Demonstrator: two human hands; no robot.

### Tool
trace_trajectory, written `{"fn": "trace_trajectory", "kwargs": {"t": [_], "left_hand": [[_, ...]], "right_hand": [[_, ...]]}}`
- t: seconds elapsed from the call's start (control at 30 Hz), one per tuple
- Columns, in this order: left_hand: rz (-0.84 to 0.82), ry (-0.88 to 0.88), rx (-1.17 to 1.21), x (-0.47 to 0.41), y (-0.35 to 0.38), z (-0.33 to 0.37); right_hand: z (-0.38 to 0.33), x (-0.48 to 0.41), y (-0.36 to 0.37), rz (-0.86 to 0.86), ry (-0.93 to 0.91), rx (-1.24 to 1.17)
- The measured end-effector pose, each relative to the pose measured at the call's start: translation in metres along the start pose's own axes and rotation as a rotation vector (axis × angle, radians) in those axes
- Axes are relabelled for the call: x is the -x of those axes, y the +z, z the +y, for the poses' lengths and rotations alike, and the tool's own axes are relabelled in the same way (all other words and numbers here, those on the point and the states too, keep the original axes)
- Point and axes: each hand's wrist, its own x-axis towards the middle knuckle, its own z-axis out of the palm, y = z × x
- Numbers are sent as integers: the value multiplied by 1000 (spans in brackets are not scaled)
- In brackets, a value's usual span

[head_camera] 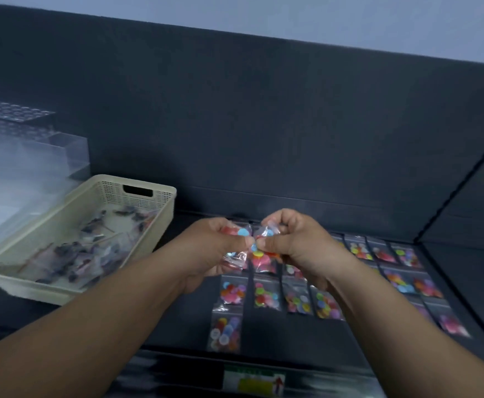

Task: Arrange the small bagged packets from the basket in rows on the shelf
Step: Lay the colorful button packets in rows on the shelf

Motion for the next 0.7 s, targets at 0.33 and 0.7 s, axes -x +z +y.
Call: {"fn": "trace_trajectory", "kwargs": {"t": [0.33, 0.7], "left_hand": [[201, 18, 108, 5, 66, -23], [253, -3, 19, 10, 67, -37]], "right_hand": [[24, 34, -50, -18, 162, -288], [44, 41, -44, 142, 145, -176]]}}
